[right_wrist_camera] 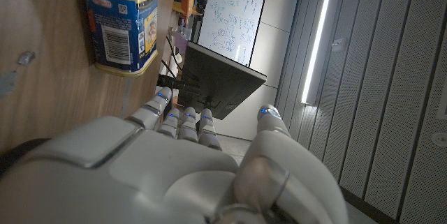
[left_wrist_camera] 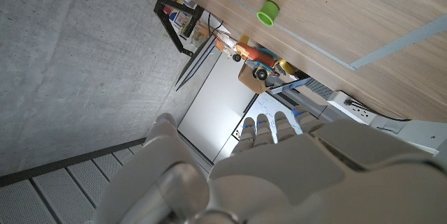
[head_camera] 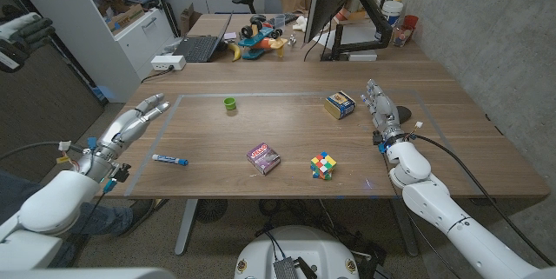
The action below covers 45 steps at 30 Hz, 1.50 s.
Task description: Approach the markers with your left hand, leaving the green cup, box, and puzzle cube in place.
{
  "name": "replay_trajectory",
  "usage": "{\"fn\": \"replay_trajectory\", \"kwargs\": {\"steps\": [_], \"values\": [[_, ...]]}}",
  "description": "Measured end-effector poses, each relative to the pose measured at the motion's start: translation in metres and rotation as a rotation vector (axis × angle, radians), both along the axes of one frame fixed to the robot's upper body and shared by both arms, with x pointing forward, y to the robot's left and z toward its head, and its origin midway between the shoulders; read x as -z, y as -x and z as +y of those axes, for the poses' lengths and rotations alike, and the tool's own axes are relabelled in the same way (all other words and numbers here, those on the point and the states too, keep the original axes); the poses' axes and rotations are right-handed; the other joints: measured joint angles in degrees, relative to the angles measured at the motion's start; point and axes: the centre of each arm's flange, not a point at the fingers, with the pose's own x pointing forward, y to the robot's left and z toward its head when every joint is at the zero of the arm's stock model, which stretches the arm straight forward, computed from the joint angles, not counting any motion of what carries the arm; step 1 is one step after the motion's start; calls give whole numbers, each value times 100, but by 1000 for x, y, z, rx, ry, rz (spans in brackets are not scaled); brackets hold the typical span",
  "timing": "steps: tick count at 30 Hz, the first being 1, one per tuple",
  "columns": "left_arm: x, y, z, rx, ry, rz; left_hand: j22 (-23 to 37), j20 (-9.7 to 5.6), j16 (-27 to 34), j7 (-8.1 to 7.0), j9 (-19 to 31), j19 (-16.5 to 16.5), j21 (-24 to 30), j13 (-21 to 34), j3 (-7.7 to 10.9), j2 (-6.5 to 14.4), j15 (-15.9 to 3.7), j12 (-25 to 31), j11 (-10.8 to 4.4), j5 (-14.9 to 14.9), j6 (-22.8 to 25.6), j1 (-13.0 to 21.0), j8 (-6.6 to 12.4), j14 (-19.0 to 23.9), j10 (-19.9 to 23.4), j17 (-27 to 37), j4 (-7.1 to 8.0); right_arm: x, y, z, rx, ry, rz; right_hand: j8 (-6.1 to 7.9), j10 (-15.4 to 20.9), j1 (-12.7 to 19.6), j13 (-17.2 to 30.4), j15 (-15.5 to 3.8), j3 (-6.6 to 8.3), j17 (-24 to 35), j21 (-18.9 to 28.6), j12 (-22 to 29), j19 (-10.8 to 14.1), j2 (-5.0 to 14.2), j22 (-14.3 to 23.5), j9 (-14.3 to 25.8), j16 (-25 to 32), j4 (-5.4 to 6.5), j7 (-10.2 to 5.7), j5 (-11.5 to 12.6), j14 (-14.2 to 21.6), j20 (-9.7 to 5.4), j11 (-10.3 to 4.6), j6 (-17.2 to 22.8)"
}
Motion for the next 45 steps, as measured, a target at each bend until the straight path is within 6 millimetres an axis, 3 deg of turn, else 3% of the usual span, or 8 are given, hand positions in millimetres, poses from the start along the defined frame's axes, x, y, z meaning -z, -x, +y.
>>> {"fn": "replay_trajectory", "kwargs": {"steps": [8,13,45], "values": [[-4,2,5,-56,-50,-8,0,49,0,-31,0,40,0,0,8,22,0,0,-32,-9,31,22,0,0,32,0,-9,0,0,0,5,-1,0,0,0,0,0,0,0,0,0,0,0,0,0,0,0,0,0,0,0,0,0,0],[-5,3,7,-88,-84,-12,0,220,0,-51,0,51,0,0,32,23,-31,0,-62,-22,51,83,0,32,62,0,-32,0,0,-1,6,-1,1,0,0,0,0,0,0,0,0,-44,0,0,0,0,0,0,0,0,0,0,0,0],[-7,18,17,-234,-210,-15,-1,290,0,-185,-1,85,9,29,64,22,-63,24,-123,-22,143,173,0,121,166,13,-109,-2,-2,6,-1,9,2,0,52,0,0,-30,-24,29,0,-44,41,0,0,0,0,-24,-30,0,175,41,-52,30]]}}
